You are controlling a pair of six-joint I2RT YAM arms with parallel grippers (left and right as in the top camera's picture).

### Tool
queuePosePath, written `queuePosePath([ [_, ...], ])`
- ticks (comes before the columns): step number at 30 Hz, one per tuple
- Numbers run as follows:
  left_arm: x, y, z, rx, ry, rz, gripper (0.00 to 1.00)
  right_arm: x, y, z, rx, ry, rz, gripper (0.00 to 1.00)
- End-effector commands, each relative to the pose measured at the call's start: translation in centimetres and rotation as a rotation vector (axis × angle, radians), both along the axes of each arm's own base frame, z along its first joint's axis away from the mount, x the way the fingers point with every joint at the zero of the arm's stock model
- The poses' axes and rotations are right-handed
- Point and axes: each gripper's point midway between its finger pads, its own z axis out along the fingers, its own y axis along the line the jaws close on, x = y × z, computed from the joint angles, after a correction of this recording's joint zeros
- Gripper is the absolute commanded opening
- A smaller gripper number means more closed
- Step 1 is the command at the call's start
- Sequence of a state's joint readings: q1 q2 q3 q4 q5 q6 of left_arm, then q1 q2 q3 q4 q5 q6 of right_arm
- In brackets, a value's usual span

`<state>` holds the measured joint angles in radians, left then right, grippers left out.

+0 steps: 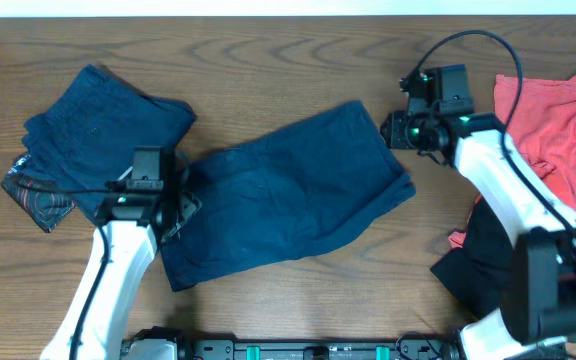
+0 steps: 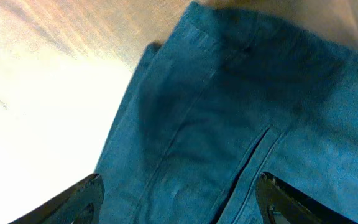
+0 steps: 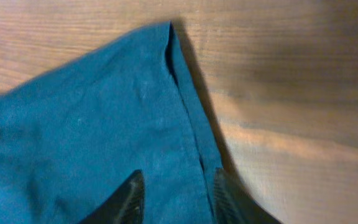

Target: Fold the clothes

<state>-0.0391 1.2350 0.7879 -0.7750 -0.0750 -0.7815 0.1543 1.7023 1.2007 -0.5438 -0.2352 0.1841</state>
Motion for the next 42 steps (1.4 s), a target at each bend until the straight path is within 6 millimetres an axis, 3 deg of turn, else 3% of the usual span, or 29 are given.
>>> queuePosePath([
  [1, -0.5, -0.4, 1.4, -0.022, -0.011, -0.031, 0.82, -1.4, 1.1, 0.9, -0.005, 0.01, 0.102, 0.3],
  [6, -2.3, -0.3, -0.7, -0.023, 0.075, -0.021, 0.89, -4.8, 2.1, -3.2, -0.049, 0.178, 0.187, 0.3],
  [10, -2.8, -0.9, -2.6, -0.058, 0.138, -0.025, 0.93, -7.3, 1.6, -7.0, -0.073, 0.342, 0.192, 0.3],
  [14, -2.8, -2.0, -4.2, -0.115, 0.19, -0.035, 1.0, -10.0, -0.7, -10.3, -0.176, 0.526, 0.118, 0.26],
  [17, -2.8, -2.7, -5.8, -0.154, 0.245, -0.045, 1.0, -11.5, -3.9, -12.1, -0.317, 0.635, -0.026, 0.22],
  [22, -3.0, -3.2, -8.3, -0.185, 0.327, -0.067, 0.99, -11.6, -5.8, -12.7, -0.37, 0.658, -0.107, 0.22],
  [27, -0.7, -5.2, -10.4, -0.283, 0.277, -0.182, 1.0, -11.0, -7.4, -12.7, -0.371, 0.648, -0.183, 0.21],
  [29, 0.4, -6.8, -10.7, -0.359, 0.231, -0.261, 0.93, -10.9, -8.8, -12.7, -0.377, 0.654, -0.258, 0.19],
  [33, 1.8, -7.9, -11.0, -0.405, 0.168, -0.35, 0.82, -10.6, -11.6, -12.7, -0.343, 0.661, -0.354, 0.17],
  [38, 2.8, -8.0, -10.5, -0.387, 0.129, -0.422, 0.82, -10.3, -15.3, -12.4, -0.29, 0.667, -0.46, 0.17],
  [42, 4.6, -8.0, -9.0, -0.365, 0.064, -0.474, 0.83, -10.2, -15.5, -12.3, -0.212, 0.668, -0.431, 0.2],
])
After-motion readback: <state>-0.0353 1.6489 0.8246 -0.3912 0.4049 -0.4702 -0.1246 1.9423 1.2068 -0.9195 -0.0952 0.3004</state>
